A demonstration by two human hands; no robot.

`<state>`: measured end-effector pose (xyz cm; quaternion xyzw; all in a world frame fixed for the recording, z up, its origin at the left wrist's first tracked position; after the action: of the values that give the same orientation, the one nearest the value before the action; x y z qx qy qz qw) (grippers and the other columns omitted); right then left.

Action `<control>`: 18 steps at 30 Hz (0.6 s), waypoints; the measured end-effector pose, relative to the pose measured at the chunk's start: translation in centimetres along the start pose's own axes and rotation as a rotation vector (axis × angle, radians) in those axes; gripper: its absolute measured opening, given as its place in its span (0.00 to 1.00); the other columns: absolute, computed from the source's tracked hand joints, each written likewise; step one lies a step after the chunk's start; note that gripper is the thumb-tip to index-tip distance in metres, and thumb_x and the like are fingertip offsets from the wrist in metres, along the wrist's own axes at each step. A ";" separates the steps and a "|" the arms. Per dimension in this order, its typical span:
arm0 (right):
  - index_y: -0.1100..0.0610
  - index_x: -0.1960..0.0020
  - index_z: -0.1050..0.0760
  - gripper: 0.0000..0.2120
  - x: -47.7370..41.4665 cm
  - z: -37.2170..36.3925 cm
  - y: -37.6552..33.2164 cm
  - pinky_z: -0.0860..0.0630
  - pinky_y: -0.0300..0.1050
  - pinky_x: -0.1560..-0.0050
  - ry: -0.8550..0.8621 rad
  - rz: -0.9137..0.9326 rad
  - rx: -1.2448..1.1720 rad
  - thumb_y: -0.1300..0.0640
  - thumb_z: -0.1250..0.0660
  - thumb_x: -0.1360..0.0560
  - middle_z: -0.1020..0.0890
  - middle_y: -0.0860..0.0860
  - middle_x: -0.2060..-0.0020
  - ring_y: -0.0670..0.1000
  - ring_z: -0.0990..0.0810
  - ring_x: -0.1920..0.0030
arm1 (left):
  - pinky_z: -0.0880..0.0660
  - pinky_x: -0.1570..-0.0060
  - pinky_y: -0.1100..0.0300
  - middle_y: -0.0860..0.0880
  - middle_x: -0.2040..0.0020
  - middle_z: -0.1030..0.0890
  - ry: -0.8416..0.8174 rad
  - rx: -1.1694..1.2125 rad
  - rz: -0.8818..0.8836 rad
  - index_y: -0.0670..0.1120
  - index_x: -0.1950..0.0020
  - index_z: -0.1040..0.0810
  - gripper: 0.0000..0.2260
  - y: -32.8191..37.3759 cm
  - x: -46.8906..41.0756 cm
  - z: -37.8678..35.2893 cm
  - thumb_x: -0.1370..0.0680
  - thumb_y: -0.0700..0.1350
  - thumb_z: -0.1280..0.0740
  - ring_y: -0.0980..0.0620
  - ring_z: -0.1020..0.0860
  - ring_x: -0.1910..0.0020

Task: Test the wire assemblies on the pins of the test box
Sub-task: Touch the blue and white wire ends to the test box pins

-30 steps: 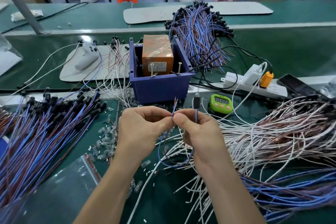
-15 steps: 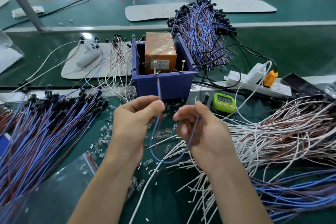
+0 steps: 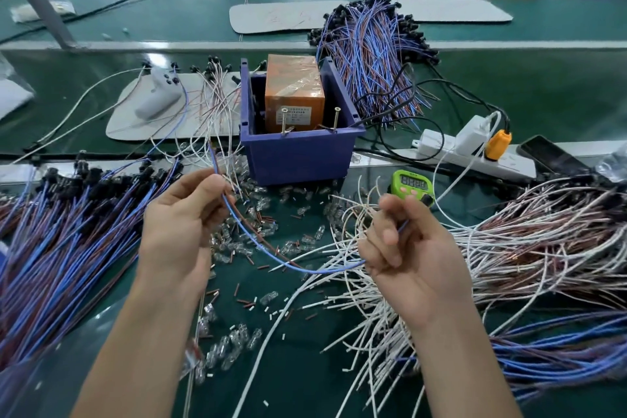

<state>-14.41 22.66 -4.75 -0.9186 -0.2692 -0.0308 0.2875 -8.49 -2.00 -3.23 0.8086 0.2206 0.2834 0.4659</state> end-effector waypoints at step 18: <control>0.52 0.58 0.13 0.06 -0.4 -4.4 2.4 0.19 0.39 0.58 0.044 0.259 0.974 0.60 0.21 0.33 0.12 0.52 0.64 0.50 0.13 0.61 | 0.23 0.63 0.67 0.49 0.67 0.15 -0.332 -0.426 -0.070 0.50 0.65 0.12 0.12 -1.2 2.9 -5.8 0.30 0.32 0.23 0.57 0.18 0.67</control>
<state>-13.07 18.41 -2.38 -0.7029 -0.1302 0.1151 0.6897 -10.28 4.02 -1.20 0.7197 0.1043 0.1706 0.6649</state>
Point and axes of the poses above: each hand's wrist, its own x-axis away from the middle knuckle, its own z-axis out of the back of the hand, y = z × x, the point moved 5 cm from there along -x, towards the middle knuckle
